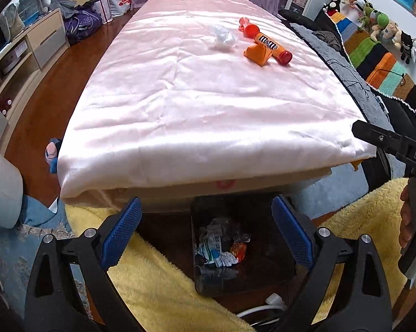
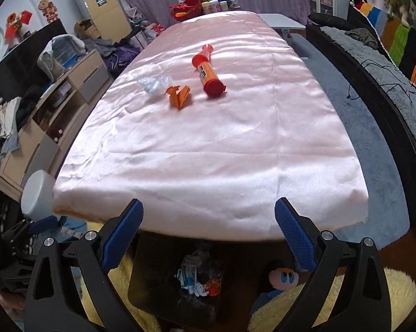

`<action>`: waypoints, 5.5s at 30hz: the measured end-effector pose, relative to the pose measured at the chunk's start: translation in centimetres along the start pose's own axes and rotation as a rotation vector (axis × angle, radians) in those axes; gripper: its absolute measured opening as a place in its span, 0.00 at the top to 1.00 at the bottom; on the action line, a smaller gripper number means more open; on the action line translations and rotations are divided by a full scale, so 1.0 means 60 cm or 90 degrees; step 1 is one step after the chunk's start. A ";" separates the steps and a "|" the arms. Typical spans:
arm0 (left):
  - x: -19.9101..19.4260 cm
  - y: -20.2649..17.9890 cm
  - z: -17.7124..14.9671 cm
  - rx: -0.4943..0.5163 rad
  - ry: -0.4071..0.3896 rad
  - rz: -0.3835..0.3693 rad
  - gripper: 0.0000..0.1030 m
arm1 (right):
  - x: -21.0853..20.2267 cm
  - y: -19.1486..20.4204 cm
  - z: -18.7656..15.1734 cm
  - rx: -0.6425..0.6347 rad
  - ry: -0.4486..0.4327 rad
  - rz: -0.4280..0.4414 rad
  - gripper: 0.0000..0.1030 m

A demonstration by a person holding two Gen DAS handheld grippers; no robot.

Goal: Collect trash
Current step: 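Move both tools back over the bed toward the plastic bag and M&M's tube, then grasp the clear plastic bag with the left tool while the right tool grasps the orange M&M's tube, then carry the bag and M&M's tube down to the bin with both tools, then open both tools to drop the bag and M&M's tube into the bin, then move both tools back over the bed toward the orange cloth and cone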

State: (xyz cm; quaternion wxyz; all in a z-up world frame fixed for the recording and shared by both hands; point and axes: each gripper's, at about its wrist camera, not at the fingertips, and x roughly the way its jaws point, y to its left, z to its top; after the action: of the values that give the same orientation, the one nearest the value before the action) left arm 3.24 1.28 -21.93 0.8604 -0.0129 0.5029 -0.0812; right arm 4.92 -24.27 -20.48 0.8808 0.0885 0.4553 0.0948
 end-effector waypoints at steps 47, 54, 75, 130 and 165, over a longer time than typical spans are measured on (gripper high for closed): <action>0.254 -0.014 0.392 0.010 -0.018 -0.069 0.68 | 0.255 -0.002 0.265 -0.062 0.026 0.017 0.71; 0.231 -0.021 0.382 0.021 -0.025 -0.061 0.77 | 0.231 -0.008 0.263 -0.059 0.009 0.010 0.72; -0.016 -0.035 0.165 0.023 -0.078 -0.062 0.77 | 0.016 0.054 0.102 -0.103 -0.031 0.016 0.71; 0.094 -0.040 -0.153 0.025 0.123 -0.037 0.32 | 0.061 0.051 -0.174 -0.034 0.134 0.030 0.42; 0.111 -0.092 0.184 0.023 0.013 -0.040 0.08 | 0.078 -0.081 0.152 -0.011 0.006 -0.094 0.07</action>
State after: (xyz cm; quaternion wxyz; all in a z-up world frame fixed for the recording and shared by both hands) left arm 15.29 -5.84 -21.66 0.8522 -0.0125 0.5098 -0.1169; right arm 15.48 -28.42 -20.13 0.8840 0.0466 0.4639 0.0336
